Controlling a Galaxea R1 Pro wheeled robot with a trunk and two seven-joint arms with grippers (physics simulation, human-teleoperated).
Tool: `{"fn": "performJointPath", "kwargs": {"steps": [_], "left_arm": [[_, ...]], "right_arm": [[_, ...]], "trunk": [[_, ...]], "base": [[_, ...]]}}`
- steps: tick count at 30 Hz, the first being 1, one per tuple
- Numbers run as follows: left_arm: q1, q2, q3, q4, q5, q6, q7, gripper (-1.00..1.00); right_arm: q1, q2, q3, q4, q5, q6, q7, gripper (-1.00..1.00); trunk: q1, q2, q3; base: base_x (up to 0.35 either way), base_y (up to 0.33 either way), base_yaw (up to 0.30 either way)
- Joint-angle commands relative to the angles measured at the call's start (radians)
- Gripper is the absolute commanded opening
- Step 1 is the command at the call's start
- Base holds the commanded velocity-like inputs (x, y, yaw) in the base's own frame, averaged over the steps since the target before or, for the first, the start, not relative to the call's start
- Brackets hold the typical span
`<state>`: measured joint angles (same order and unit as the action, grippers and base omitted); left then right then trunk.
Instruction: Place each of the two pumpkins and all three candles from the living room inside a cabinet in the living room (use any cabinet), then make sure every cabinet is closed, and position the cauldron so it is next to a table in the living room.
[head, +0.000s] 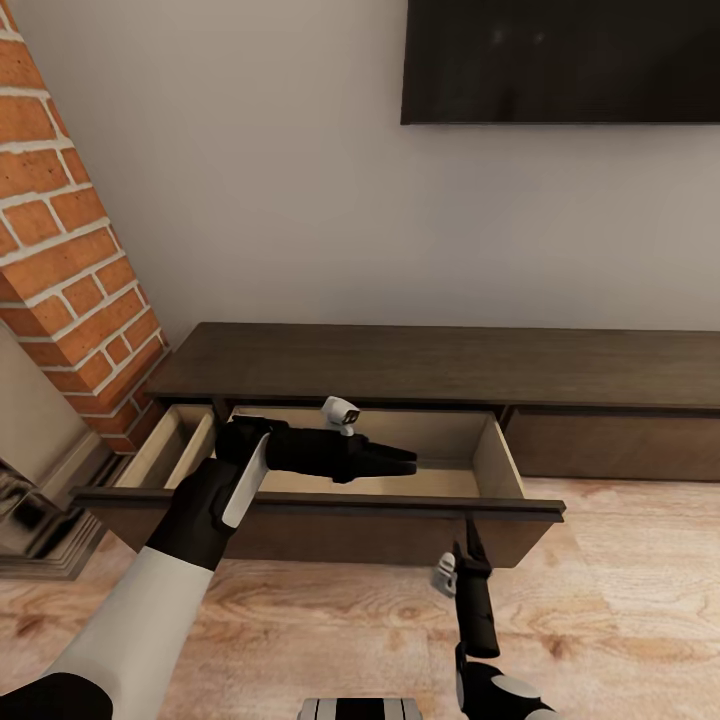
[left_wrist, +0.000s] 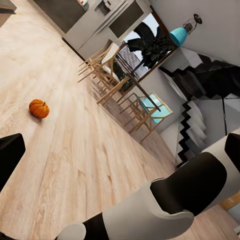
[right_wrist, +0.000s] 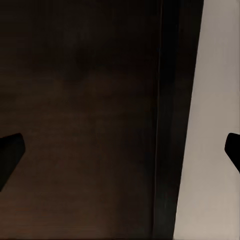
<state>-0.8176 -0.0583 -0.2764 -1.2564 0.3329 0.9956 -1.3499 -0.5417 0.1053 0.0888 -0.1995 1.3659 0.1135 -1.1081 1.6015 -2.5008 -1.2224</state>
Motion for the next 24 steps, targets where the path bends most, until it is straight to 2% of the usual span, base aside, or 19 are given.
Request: {"fn": "performJointPath", "kwargs": {"steps": [1, 13, 19, 24], "left_arm": [[0.000, 0.000, 0.000, 0.000, 0.000, 0.000, 0.000, 1.00], [0.000, 0.000, 0.000, 0.003, 0.000, 0.000, 0.000, 1.00], [0.000, 0.000, 0.000, 0.003, -0.001, 0.000, 0.000, 1.00], [0.000, 0.000, 0.000, 0.003, -0.001, 0.000, 0.000, 1.00]], "right_arm": [[0.001, 0.000, 0.000, 0.002, -0.001, 0.000, 0.000, 1.00], [0.014, -0.007, -0.001, 0.007, -0.012, 0.000, 0.000, 1.00], [0.018, -0.026, -0.002, 0.009, -0.015, 0.000, 0.002, 1.00], [0.019, -0.060, -0.004, 0.015, -0.016, -0.011, 0.002, 1.00]], "trunk": [[0.000, 0.000, 0.000], [0.000, 0.000, 0.000], [0.000, 0.000, 0.000], [0.000, 0.000, 0.000]], "base": [[0.000, 0.000, 0.000], [0.000, 0.000, 0.000], [0.000, 0.000, 0.000], [0.000, 0.000, 0.000]]}}
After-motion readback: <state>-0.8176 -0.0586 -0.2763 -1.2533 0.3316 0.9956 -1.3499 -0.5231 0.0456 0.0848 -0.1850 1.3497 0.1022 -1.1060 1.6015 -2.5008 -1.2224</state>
